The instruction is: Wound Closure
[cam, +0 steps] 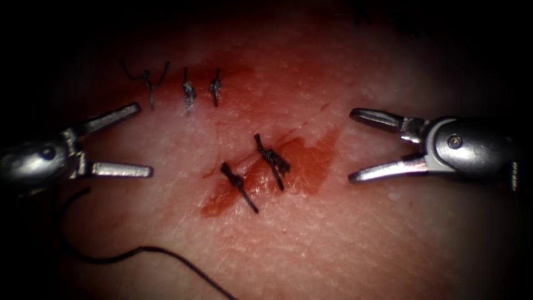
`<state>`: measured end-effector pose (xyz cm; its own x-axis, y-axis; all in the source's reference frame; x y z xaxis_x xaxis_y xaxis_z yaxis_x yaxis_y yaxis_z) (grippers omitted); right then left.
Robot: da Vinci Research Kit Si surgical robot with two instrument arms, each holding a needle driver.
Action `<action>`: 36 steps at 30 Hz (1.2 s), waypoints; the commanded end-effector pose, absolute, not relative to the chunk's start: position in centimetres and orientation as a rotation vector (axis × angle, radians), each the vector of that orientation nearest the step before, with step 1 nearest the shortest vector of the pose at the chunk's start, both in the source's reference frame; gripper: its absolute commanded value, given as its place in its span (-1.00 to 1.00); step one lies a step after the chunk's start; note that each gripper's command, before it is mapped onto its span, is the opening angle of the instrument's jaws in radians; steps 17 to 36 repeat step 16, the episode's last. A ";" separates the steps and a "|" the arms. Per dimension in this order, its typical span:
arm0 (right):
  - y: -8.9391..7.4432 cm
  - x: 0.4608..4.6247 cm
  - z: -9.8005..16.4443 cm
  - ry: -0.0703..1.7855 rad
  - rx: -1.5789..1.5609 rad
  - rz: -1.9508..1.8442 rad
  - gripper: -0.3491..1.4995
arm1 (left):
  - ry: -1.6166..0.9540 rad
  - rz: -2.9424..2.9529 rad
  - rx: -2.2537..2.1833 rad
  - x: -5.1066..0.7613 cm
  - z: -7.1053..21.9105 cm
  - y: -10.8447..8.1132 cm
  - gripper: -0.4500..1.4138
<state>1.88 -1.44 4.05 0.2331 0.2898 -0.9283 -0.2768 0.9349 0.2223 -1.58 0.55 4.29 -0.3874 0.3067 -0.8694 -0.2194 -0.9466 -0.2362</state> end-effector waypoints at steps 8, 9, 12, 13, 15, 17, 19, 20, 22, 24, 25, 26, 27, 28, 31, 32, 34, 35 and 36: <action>-1.4 1.95 4.1 1.281 0.015 0.387 0.31 | -0.132 2.375 -1.530 -1.66 4.3 0.5 0.24; -1.4 1.95 4.1 1.281 0.015 0.387 0.31 | -0.133 2.373 -1.532 -1.68 4.3 0.5 0.24; -1.4 1.95 4.1 1.281 0.015 0.387 0.29 | -0.137 2.372 -1.536 -1.69 4.3 0.5 0.24; -1.4 1.95 4.1 1.281 0.015 0.387 0.29 | -0.136 2.372 -1.536 -1.70 4.3 0.5 0.24; -1.4 1.95 4.1 1.281 0.015 0.387 0.27 | -0.136 2.372 -1.536 -1.70 4.3 0.5 0.24; -1.5 1.95 4.1 1.281 0.015 0.387 0.27 | -0.136 2.372 -1.536 -1.70 4.3 0.5 0.24; -1.5 1.95 4.1 1.281 0.015 0.387 0.27 | -0.136 2.372 -1.536 -1.70 4.3 0.5 0.24; -1.5 1.95 4.1 1.281 0.015 0.387 0.27 | -0.136 2.372 -1.536 -1.70 4.3 0.5 0.24; -1.5 1.95 4.1 1.281 0.015 0.387 0.27 | -0.136 2.372 -1.536 -1.70 4.3 0.5 0.24; -1.5 1.95 4.1 1.281 0.015 0.387 0.27 | -0.136 2.372 -1.536 -1.70 4.3 0.5 0.24; -1.5 1.95 4.1 1.281 0.015 0.387 0.27 | -0.136 2.372 -1.536 -1.70 4.3 0.5 0.24; -1.5 1.95 4.1 1.281 0.015 0.387 0.27 | -0.136 2.372 -1.536 -1.70 4.3 0.5 0.24; -1.5 1.95 4.1 1.281 0.015 0.387 0.27 | -0.136 2.372 -1.536 -1.70 4.3 0.5 0.24; -1.5 1.95 4.1 1.281 0.015 0.387 0.27 | -0.136 2.372 -1.536 -1.70 4.3 0.5 0.24; -1.5 1.95 4.1 1.281 0.015 0.387 0.27 | -0.136 2.372 -1.536 -1.70 4.3 0.5 0.24; -1.5 1.95 4.1 1.281 0.015 0.387 0.27 | -0.136 2.372 -1.536 -1.70 4.3 0.5 0.24; -1.5 1.95 4.1 1.281 0.015 0.387 0.27 | -0.136 2.372 -1.536 -1.70 4.3 0.5 0.24; -1.5 1.95 4.1 1.281 0.015 0.387 0.27 | -0.136 2.372 -1.536 -1.70 4.3 0.5 0.24; -1.5 1.95 4.1 1.281 0.015 0.387 0.27 | -0.136 2.372 -1.536 -1.70 4.3 0.5 0.24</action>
